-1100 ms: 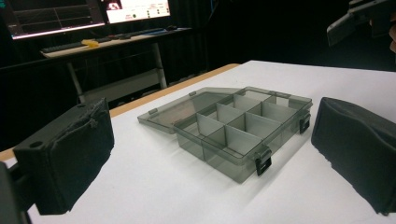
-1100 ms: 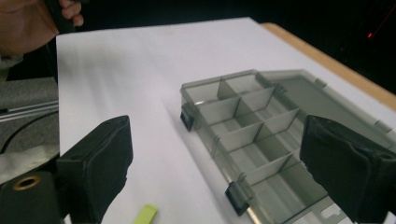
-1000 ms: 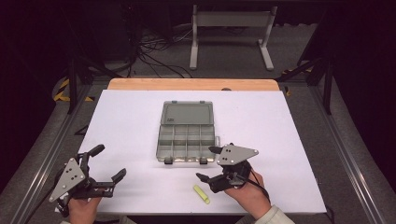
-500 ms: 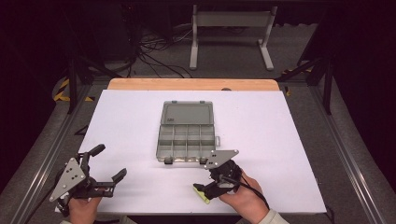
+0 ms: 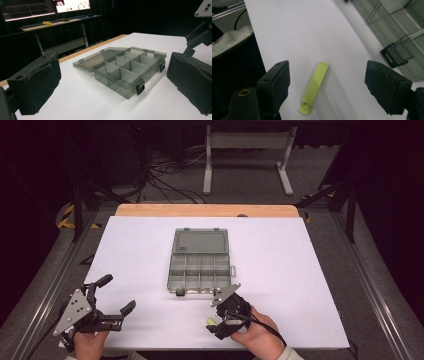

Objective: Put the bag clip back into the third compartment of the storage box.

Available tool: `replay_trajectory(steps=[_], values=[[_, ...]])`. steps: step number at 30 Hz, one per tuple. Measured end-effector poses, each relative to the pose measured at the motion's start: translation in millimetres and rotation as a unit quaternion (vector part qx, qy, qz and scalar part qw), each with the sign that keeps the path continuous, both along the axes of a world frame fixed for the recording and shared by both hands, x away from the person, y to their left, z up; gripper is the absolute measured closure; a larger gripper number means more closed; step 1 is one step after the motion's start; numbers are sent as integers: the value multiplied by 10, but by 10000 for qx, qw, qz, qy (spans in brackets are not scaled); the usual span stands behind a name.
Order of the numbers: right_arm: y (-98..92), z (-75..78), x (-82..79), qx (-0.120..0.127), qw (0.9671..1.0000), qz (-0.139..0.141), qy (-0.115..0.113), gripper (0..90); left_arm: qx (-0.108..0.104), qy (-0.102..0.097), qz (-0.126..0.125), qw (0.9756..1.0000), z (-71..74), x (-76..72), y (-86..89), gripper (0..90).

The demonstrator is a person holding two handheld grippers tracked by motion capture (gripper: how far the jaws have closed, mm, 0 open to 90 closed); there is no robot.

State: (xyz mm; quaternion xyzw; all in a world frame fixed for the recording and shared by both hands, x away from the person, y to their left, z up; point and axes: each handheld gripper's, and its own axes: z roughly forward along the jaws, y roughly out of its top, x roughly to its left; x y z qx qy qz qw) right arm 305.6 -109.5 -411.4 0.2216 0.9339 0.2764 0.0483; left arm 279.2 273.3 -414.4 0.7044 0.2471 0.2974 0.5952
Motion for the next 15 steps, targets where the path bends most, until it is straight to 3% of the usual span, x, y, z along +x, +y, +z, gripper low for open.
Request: replay_trajectory(steps=[15], values=[[111,-156,-27,-510,9985,47,214,264,-15,4,5,10000,-1,1,-2,1]])
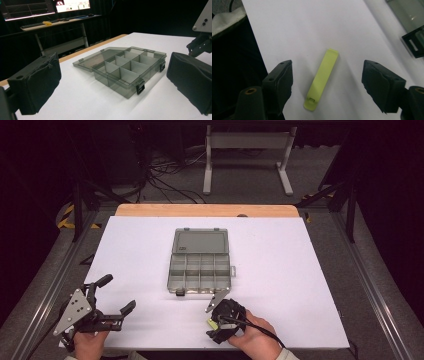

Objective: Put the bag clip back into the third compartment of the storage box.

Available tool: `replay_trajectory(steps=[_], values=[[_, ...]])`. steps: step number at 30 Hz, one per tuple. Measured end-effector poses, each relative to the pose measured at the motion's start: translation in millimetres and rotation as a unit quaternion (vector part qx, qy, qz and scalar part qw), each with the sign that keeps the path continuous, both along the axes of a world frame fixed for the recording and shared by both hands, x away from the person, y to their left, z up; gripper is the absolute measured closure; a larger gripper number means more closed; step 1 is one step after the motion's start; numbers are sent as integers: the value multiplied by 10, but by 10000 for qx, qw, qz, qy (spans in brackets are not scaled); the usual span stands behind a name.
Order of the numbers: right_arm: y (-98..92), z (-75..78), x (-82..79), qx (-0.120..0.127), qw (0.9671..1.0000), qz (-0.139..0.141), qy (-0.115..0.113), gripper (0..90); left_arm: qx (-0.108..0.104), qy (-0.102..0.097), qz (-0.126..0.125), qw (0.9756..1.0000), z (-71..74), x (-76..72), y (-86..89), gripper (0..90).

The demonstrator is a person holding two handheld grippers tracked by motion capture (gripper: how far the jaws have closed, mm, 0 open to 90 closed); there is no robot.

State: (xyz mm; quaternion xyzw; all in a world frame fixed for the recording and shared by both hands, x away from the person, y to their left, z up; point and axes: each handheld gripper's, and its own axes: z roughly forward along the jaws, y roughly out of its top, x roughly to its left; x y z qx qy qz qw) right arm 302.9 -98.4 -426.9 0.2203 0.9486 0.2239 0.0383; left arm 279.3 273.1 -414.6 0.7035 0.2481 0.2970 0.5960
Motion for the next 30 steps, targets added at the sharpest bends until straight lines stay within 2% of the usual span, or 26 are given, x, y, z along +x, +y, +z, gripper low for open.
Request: replay_trajectory(steps=[4,11,15,19,21,25,27,28,30], values=[[13,-26,-8,-45,10000,18,59,285,7,4,-8,10000,1,1,4,1],[29,-49,-20,21,9999,-44,124,330,25,-4,-17,10000,2,1,2,3],[31,-49,-28,109,9996,-264,67,420,29,-7,-41,10000,3,4,-1,5],[33,-53,-31,139,9993,-332,73,474,29,-13,-35,10000,4,5,1,5],[47,-64,-38,108,9990,-422,32,548,69,-28,-43,10000,7,-3,-12,4],[62,-75,-46,54,9983,-573,12,607,129,-60,-53,9999,12,-7,-25,5],[63,-72,-48,40,9975,-701,5,675,153,-65,-56,9998,14,-10,-29,5],[63,-72,-48,40,9975,-701,5,675,191,-94,-45,9998,16,-11,-30,5],[52,-67,-44,59,9968,-797,60,771,198,-87,-62,9997,18,-17,-43,5]])
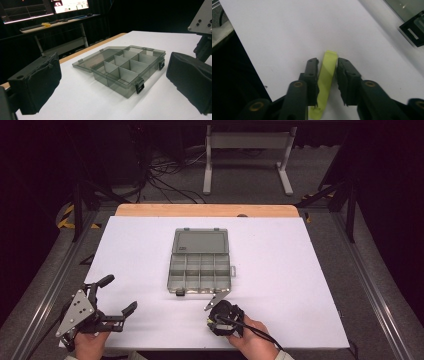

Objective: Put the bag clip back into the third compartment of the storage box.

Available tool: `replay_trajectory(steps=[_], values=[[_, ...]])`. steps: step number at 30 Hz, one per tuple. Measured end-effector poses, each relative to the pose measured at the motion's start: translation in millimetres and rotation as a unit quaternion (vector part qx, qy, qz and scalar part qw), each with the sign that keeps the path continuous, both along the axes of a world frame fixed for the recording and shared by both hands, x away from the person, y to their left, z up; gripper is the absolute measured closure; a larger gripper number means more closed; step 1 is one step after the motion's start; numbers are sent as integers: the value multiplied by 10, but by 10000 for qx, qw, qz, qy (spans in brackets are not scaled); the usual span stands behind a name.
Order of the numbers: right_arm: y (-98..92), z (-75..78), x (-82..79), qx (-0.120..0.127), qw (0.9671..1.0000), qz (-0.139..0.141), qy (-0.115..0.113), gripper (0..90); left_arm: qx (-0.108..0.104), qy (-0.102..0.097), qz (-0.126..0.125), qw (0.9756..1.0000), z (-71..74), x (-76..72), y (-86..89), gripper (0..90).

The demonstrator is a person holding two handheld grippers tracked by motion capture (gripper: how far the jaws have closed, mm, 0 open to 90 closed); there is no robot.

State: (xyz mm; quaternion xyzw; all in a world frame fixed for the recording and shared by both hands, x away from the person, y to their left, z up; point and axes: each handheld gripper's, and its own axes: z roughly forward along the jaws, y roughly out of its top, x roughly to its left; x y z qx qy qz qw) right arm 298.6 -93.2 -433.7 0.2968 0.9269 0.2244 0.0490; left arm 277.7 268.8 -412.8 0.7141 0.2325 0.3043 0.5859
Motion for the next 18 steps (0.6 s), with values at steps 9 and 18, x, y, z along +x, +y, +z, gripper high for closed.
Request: replay_trajectory(steps=[9,18], values=[[-25,63,-2,167,9998,-124,-33,778,-35,16,7,10000,-4,6,8,4],[-65,199,-13,338,9991,-168,-172,778,-76,48,9,10000,-7,12,15,4]])
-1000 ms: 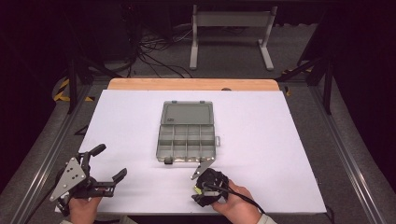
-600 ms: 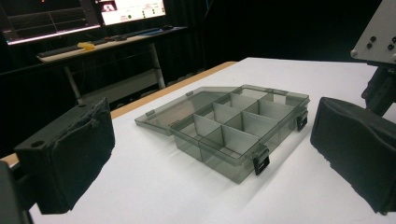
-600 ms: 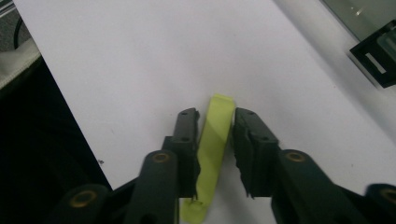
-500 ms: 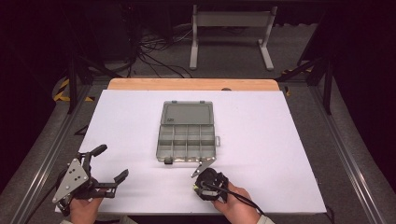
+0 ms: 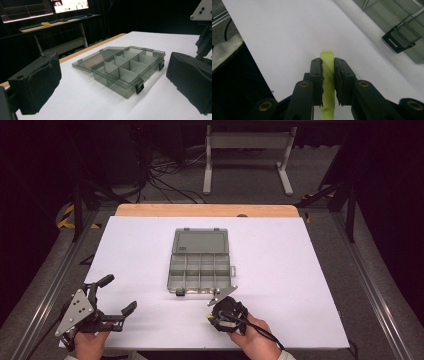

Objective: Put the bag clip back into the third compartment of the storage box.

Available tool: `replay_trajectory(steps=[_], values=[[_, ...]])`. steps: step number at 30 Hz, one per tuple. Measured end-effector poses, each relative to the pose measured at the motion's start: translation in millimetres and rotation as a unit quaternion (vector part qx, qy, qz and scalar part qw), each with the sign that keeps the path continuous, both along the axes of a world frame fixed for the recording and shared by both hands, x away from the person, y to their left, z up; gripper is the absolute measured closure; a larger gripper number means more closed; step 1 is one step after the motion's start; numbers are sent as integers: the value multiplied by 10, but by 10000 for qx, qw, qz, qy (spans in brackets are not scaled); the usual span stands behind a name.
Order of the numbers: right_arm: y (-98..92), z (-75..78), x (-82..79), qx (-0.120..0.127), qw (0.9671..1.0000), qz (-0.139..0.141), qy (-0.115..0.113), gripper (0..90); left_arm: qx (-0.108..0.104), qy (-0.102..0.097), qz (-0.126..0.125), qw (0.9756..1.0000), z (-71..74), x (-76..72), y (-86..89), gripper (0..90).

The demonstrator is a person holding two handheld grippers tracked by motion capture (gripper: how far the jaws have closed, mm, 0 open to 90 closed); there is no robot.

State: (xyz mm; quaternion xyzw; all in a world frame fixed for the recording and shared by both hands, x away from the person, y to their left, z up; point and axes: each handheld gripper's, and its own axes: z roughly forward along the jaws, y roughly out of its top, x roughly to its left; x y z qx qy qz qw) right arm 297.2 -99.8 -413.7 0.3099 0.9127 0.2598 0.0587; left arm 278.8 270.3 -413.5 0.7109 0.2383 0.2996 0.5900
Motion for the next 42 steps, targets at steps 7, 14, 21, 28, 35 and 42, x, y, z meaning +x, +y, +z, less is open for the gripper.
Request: replay_trajectory(steps=[7,14,21,28,35,42], values=[[-46,154,30,162,9998,-12,-122,778,1,12,-11,10000,-3,4,-7,4],[-106,327,103,296,9991,-72,-287,778,-19,1,-1,10000,-3,8,-3,4],[-153,467,154,353,9984,-87,-432,778,-26,17,-13,10000,-4,12,-3,4],[-189,572,202,471,9974,-45,-550,778,-45,21,5,10000,-7,15,-2,3],[-195,693,270,534,9959,-27,-730,778,-54,22,16,10000,-9,17,1,3],[-192,781,376,593,9946,5,-852,778,-14,39,11,10000,-9,20,4,2]])
